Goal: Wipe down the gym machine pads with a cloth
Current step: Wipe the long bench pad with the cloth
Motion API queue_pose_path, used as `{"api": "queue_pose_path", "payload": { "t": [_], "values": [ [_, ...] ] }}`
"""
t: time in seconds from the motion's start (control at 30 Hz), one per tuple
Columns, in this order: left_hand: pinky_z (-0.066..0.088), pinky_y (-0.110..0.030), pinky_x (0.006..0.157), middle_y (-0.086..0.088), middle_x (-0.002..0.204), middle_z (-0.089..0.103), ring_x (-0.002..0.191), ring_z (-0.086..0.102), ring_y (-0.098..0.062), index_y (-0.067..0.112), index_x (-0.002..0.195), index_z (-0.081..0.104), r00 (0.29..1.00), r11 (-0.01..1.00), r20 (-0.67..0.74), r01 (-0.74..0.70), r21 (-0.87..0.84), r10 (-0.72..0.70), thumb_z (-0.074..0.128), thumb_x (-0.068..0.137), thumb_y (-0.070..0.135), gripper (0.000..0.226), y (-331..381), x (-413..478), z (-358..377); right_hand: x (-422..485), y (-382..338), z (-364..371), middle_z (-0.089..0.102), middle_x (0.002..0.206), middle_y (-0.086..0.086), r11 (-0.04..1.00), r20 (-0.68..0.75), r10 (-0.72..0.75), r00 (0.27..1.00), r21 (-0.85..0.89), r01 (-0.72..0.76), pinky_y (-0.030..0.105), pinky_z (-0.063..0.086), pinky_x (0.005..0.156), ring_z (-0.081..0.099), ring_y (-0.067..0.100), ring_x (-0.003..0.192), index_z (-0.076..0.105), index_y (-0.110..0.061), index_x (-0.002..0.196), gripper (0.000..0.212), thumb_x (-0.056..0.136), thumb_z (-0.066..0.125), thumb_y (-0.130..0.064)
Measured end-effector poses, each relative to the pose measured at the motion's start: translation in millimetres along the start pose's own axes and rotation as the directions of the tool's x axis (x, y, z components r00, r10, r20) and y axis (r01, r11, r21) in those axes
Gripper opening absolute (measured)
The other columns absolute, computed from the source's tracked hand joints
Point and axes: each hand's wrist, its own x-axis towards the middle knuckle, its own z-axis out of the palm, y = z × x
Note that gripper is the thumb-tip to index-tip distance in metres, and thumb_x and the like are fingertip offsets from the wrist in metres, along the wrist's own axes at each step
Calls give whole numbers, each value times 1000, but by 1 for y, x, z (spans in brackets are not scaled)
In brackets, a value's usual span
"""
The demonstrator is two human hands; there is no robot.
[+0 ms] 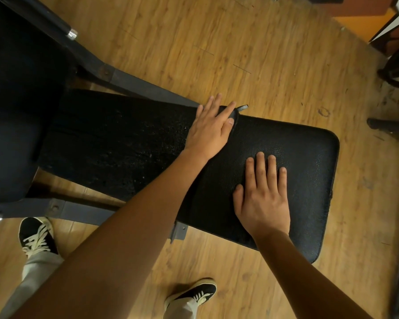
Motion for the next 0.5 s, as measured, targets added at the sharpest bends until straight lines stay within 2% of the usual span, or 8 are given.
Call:
{"api": "queue_pose_path", "payload": {
  "t": [0.1,0.2,0.27,0.5],
  "values": [
    [3,-46,126,-9,170,14,157,4,-25,26,161,26,1000,1000,-21,-5,-29,4,35,109,35,53,1,-42,4,1,0,1,20,167,21,1000,-2,-1,1000,2,1,56,12,126,10,38,157,26,-4,160,65,105,28,-40],
    [2,-44,125,-8,170,12,157,3,-24,28,160,27,996,996,-44,78,-42,-80,35,109,35,52,6,-79,11,1,1,1,19,167,21,1000,0,1,1000,3,-1,56,12,126,10,37,157,26,-5,160,65,105,28,-40],
    [1,-44,125,-8,170,13,157,4,-24,27,160,28,992,992,-39,116,-46,-118,33,109,33,51,6,-71,12,1,0,1,20,167,21,1000,-3,1,1000,4,-1,56,12,126,11,37,157,26,-5,160,65,105,28,-40],
    [4,-49,127,-7,170,15,157,5,-26,25,160,28,994,993,-28,106,-52,-107,30,109,30,51,3,-19,5,0,-1,1,20,167,20,1000,-17,7,1000,12,-7,55,13,126,10,36,157,26,-5,160,64,106,28,-40]
  ]
}}
